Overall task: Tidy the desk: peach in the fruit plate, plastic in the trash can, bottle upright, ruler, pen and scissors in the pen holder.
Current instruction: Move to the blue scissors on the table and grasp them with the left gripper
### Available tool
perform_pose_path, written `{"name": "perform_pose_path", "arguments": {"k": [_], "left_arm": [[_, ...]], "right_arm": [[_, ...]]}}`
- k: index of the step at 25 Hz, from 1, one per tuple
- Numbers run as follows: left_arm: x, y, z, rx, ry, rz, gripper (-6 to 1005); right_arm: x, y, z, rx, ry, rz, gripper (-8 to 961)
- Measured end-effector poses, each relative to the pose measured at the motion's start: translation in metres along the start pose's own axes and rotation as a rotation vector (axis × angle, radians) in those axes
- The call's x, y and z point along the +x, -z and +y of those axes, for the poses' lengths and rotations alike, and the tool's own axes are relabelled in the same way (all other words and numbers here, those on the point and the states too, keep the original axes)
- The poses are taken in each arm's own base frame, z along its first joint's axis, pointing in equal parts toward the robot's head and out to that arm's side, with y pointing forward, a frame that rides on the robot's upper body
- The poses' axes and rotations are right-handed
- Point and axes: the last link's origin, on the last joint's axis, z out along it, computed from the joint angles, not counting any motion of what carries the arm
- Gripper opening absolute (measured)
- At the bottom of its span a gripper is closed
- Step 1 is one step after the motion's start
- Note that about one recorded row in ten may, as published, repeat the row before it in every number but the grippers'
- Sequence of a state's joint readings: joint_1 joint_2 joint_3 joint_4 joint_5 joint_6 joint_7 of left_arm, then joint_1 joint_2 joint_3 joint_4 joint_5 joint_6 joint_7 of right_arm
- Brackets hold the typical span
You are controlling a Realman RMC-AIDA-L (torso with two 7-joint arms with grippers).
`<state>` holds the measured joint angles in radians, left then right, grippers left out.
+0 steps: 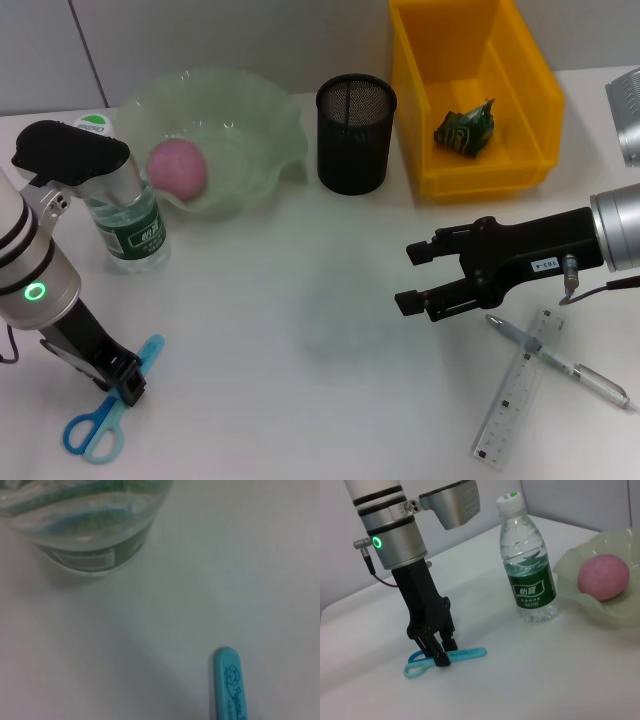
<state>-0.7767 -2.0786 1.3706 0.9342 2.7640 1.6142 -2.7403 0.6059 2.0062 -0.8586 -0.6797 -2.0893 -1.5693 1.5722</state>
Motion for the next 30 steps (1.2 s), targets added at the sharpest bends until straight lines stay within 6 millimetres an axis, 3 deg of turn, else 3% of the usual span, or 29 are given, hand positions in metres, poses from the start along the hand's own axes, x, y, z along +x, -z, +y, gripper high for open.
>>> {"name": "perform_pose_path", "arguments": {"k": [30], "left_arm": [[0.001,0.013,-0.004,0.002,-0.046,0.019,384]], "right_arm": [[-0.004,-0.002,0.0,-0.005,-0.015,0.0,833]]}}
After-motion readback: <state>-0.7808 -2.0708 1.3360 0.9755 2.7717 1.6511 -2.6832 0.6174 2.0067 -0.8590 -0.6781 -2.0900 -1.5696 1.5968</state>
